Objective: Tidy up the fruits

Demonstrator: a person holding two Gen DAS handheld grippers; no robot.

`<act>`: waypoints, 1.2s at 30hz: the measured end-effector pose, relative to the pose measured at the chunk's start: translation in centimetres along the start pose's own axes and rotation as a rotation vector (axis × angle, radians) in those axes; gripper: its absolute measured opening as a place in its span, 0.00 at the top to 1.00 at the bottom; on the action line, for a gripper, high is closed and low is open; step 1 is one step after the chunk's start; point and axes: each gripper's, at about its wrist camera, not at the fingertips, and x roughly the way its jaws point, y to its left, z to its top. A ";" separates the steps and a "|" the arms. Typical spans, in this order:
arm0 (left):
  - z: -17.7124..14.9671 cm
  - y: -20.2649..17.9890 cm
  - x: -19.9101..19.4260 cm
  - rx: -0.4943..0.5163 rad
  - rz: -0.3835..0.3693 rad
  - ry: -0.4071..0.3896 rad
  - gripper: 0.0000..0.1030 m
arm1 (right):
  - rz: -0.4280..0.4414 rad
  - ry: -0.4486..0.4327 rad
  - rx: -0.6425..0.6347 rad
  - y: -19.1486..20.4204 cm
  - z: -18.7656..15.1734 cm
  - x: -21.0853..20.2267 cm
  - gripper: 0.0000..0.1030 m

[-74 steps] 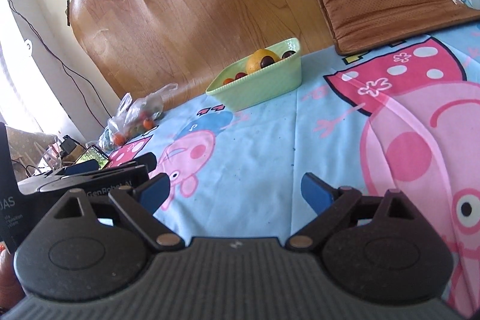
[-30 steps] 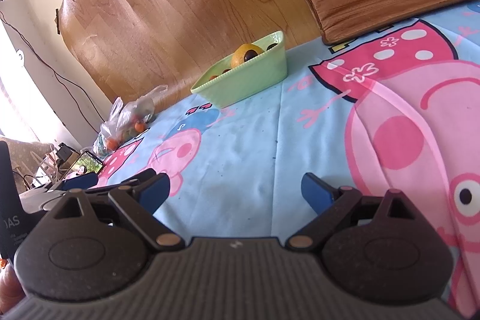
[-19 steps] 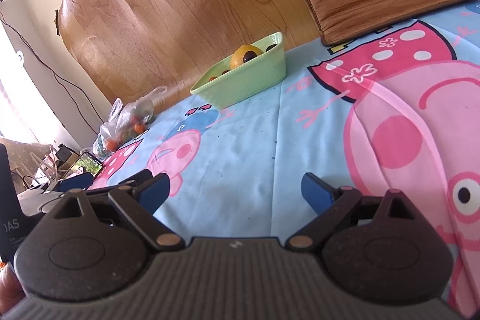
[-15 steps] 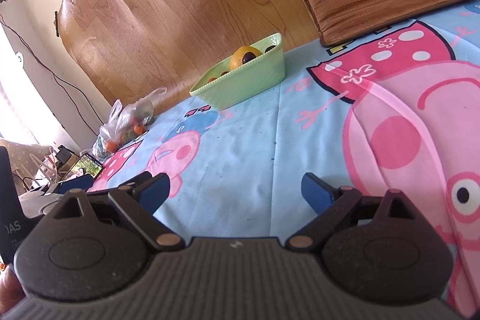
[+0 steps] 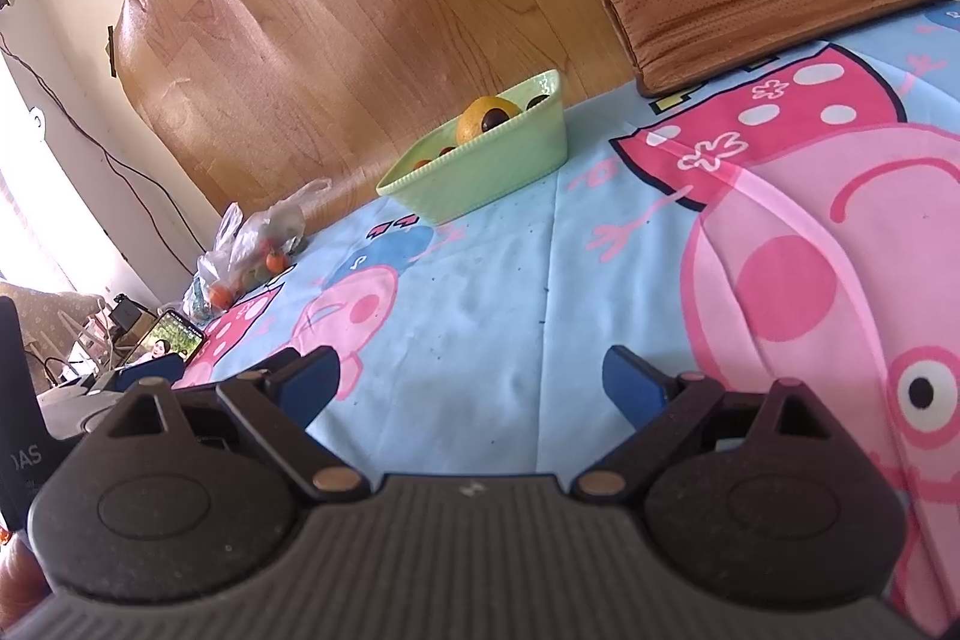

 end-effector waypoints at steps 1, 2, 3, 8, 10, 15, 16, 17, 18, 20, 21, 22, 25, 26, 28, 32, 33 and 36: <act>0.0 0.0 0.0 0.000 0.001 -0.001 0.00 | 0.000 -0.001 0.000 0.0 0.0 0.0 0.07; 0.0 0.0 0.0 0.001 0.003 -0.001 0.00 | 0.000 0.000 0.000 0.0 0.0 0.0 0.07; 0.0 0.0 -0.1 0.001 0.006 -0.002 0.00 | 0.000 0.000 -0.001 0.0 0.0 0.0 0.07; 0.1 0.0 -0.1 -0.001 0.011 -0.005 0.00 | 0.000 0.000 0.000 0.0 0.0 0.0 0.07; 0.1 0.0 -0.1 -0.002 0.012 -0.005 0.00 | 0.000 0.000 -0.001 0.0 0.0 0.0 0.07; 0.2 0.1 -0.2 -0.003 0.019 -0.011 0.00 | 0.000 0.000 -0.001 0.0 0.0 0.0 0.07; 0.2 0.1 -0.3 -0.003 0.023 -0.014 0.00 | 0.000 0.000 -0.001 0.0 0.0 0.0 0.07; 0.3 0.2 -0.3 -0.003 0.026 -0.016 0.00 | 0.000 0.000 -0.001 0.0 0.0 0.0 0.07; 0.3 0.2 -0.3 -0.003 0.029 -0.018 0.00 | 0.000 -0.001 -0.001 0.0 0.0 0.0 0.07; 0.4 0.3 -0.3 -0.004 0.035 -0.022 0.00 | -0.001 -0.002 0.000 0.0 0.0 0.0 0.07; 0.4 0.3 -0.4 -0.005 0.036 -0.023 0.00 | -0.002 -0.005 0.001 0.1 0.0 -0.1 0.07; 0.4 0.3 -0.4 -0.005 0.037 -0.023 0.00 | -0.004 -0.008 0.001 0.0 0.0 -0.2 0.07; 0.5 0.3 -0.4 -0.008 0.038 -0.026 0.00 | -0.013 -0.030 -0.011 0.3 0.1 -0.4 0.07; 0.5 0.3 -0.5 -0.008 0.038 -0.028 0.00 | -0.016 -0.041 -0.021 0.4 0.1 -0.6 0.07; 0.5 0.2 -0.6 -0.009 0.038 -0.031 0.00 | -0.018 -0.060 -0.040 0.7 0.1 -0.9 0.07; 0.6 0.2 -0.9 -0.011 0.035 -0.037 0.00 | -0.025 -0.089 -0.058 0.9 0.1 -1.2 0.07; 0.6 0.2 -0.9 -0.012 0.035 -0.038 0.00 | -0.026 -0.094 -0.059 1.0 0.1 -1.2 0.07; 0.6 0.3 -1.0 -0.016 0.031 -0.037 0.00 | -0.027 -0.102 -0.055 0.9 0.2 -1.2 0.06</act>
